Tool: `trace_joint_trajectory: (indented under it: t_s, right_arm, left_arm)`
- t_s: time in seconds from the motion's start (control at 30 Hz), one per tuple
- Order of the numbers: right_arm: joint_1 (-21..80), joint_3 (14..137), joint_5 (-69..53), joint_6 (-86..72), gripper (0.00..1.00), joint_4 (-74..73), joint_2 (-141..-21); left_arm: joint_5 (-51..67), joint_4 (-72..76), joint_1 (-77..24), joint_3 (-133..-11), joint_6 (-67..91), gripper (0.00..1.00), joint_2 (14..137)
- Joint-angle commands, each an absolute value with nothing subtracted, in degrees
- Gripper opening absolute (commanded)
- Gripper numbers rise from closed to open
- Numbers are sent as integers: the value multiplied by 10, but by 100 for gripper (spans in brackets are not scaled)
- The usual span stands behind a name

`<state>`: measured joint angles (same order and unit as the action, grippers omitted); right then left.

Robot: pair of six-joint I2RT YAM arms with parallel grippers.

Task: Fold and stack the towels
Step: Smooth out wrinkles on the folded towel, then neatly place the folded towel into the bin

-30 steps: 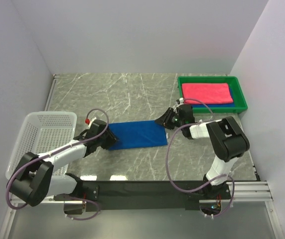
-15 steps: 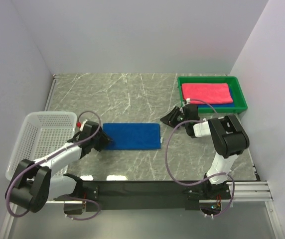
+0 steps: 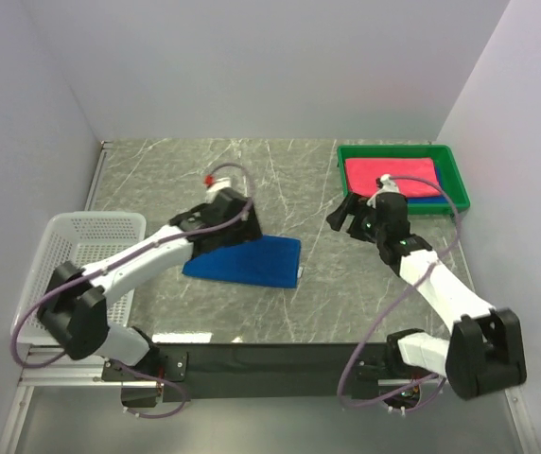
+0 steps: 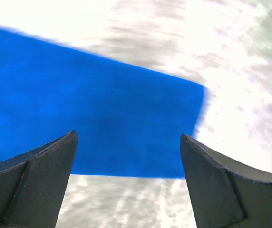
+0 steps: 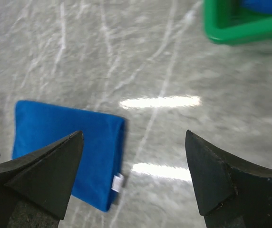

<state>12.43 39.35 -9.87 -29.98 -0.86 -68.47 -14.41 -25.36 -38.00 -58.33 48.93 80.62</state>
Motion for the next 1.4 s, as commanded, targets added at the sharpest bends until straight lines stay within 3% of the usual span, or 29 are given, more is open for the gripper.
trace_joint_trajectory:
  t_s: [0.0,0.13,0.4,0.63,0.77,0.93,1.03,1.07,1.13,1.17,1.2,1.37]
  right_arm:
    - [113,381,-28,-271,94,-108,-609]
    - [110,332,-10,-288,94,-111,-551]
    - [107,264,-11,-316,92,-90,-494]
    - [107,220,-15,-327,90,-64,-476]
    - [107,210,-30,-335,90,-51,-480]
    - [107,202,-39,-342,89,-37,-480]
    - [106,198,-49,-353,89,-23,-485]
    - [106,198,-54,-360,89,-19,-488]
    - [105,193,-69,-369,89,-5,-501]
    - [103,192,-76,-380,89,-2,-510]
    - [103,188,-89,-385,89,15,-516]
    - [100,179,-161,-445,89,108,-580]
  left_arm:
    - [-212,-343,-459,-658,461,93,872]
    - [-247,-398,-549,-775,469,92,984]
    - [-279,-461,-617,-918,462,73,1150]
    - [-262,-452,-633,-944,454,66,1203]
    - [-260,-458,-634,-947,460,55,1235]
    - [-260,-472,-635,-933,474,53,1251]
    - [-260,-464,-635,-912,482,36,1253]
    - [-261,-461,-635,-907,486,25,1255]
    - [-264,-456,-635,-892,490,17,1252]
    - [-267,-454,-634,-889,491,5,1249]
    - [-267,-451,-633,-881,491,1,1245]
    - [-257,-399,-628,-842,479,1,1171]
